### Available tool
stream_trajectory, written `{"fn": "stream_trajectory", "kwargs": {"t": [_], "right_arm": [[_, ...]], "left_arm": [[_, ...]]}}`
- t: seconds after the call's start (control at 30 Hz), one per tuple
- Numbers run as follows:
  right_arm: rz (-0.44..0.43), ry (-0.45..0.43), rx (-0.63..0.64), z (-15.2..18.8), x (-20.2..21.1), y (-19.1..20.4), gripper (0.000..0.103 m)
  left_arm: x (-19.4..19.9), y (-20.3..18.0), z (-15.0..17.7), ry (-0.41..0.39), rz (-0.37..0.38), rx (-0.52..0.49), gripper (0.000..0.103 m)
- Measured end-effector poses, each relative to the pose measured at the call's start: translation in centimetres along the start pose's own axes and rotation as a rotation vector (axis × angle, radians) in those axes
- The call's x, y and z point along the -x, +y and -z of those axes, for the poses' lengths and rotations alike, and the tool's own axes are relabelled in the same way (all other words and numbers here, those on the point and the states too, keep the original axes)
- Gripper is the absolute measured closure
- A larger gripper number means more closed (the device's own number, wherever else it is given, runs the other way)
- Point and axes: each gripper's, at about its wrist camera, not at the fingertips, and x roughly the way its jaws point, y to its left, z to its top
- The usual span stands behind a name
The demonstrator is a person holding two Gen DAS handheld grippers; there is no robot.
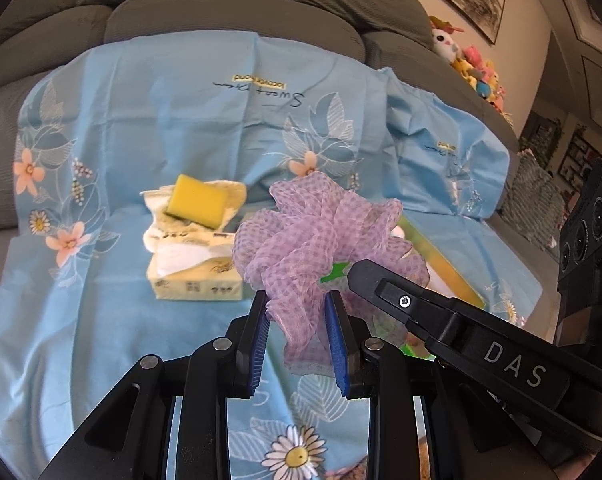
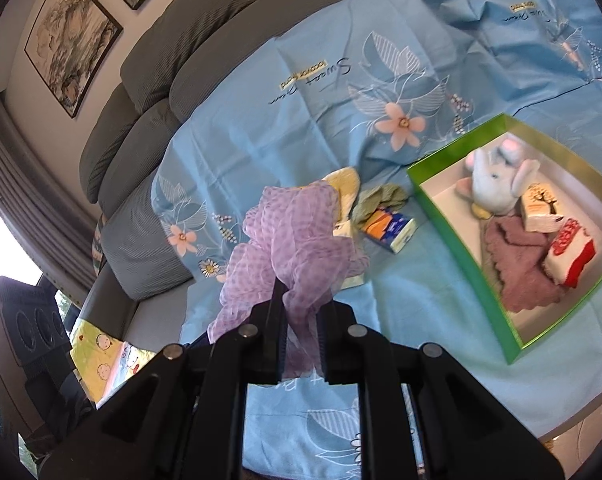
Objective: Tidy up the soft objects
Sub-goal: 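Carry the puff over the green box and open the right gripper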
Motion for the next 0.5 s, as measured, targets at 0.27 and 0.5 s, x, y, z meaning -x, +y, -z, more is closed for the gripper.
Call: {"fn": "stream_trajectory", "kwargs": {"t": [0.27,0.5], "right_arm": [[0.011,-0.033,-0.038,-2.3,-0.2,-2.2,0.089],[0.04,-0.069,-0.04,-6.5,-0.7,-3.5,0.089]], "left_arm": [[-2.9,-1.3,-2.5,0.004,0.036,-0.012,0.075],[-5.8,-3.0,-5.9,-0.017,0.074,-0.039,0.075]]}}
